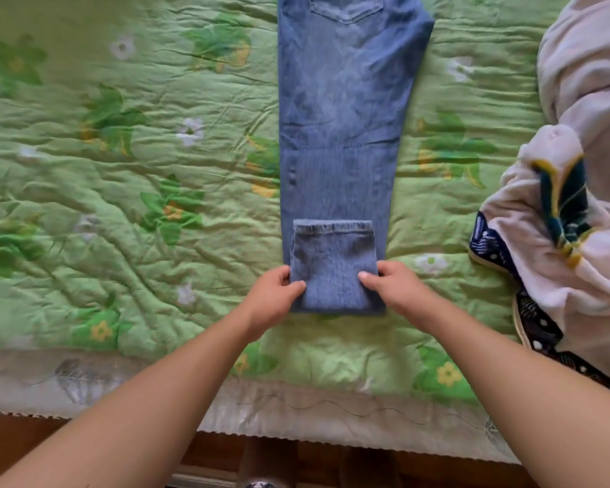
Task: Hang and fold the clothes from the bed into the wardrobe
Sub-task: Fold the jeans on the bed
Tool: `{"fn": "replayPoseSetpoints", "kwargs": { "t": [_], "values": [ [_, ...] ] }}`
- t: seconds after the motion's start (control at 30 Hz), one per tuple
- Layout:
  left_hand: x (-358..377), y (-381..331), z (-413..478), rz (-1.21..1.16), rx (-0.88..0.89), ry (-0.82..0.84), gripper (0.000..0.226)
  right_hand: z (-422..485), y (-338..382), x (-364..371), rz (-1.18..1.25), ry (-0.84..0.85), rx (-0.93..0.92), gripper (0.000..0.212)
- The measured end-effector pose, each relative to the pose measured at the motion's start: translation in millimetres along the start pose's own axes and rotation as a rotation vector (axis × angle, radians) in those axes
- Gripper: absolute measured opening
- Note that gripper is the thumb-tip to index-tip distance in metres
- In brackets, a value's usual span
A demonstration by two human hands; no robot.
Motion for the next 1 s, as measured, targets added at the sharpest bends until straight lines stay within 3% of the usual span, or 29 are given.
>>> {"fn": "replayPoseSetpoints", "kwargs": {
  "t": [0.13,0.23,0.4,0.6,0.7,0.77,0.9,1.0],
  "values": [
    [14,32,-26,-0.022,-0.029,0.019,0.018,-21,-41,6,0.139,0.068,0.186,0.01],
    [16,35,-33,-0.056,-0.007,0.02,0.019,-29,-43,9,0.154,0.07,0.193,0.01],
    [-5,-9,-26,-0.087,0.134,-0.039,0.021,-34,8,6,0.24,0.039,0.007,0.017],
    [-71,-121,40,-0.243,0.225,-0.105,0.012,15,140,-17,0.391,-0.024,-0.297,0.009],
    [-76,-131,70,-0.288,0.014,0.057,0.018,45,145,-26,0.275,-0.032,-0.148,0.024],
    [-66,-112,69,-0.218,-0.082,0.144,0.014,47,114,-22,0.225,-0.011,0.008,0.021],
    [-35,-58,55,-0.273,-0.119,0.166,0.023,37,54,-12,0.388,-0.026,0.087,0.008],
    [-26,-32,44,-0.236,-0.102,0.118,0.025,32,32,-16,0.361,-0.019,0.093,0.008]
  ]
}}
Point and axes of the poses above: each hand's wrist, its own z-axis towards the middle knuckle, its own x-axis out of the palm, y = z × x, the point moved 4 cm from there along z, towards the middle knuckle, and after that the axes turned 12 degrees about z, right-handed, at the moved point
